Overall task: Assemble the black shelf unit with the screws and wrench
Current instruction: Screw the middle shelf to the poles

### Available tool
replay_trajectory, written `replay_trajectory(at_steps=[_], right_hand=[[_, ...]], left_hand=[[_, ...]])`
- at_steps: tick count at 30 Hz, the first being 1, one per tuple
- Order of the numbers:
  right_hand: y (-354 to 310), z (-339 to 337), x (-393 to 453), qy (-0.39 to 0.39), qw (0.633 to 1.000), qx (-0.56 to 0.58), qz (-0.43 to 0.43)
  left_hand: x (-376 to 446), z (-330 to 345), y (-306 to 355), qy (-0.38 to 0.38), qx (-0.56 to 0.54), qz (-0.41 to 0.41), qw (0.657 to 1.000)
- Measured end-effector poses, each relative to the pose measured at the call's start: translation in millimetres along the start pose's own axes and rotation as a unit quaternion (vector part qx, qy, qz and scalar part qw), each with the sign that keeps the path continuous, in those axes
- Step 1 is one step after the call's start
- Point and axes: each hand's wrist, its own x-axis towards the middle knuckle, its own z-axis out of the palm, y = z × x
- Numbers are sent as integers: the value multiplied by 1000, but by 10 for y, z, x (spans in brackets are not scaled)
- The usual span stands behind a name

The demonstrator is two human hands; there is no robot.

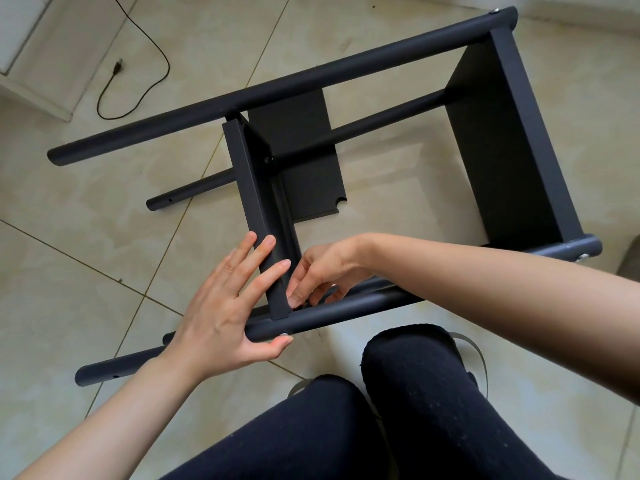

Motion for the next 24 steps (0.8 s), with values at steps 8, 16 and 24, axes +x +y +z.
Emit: replay_trajectory(at_steps=[8,16,24], right_hand=[[-28,47,-1,7,1000,-8,10],[-47,-8,-41,-26,999,9,27],[-30,6,-23,-24,999,19,16]], left_hand=[[-1,7,-8,0,-5,2,1000],[8,6,-4,0,-11,0,1000],[6,5,-2,3,-13,1,1000]])
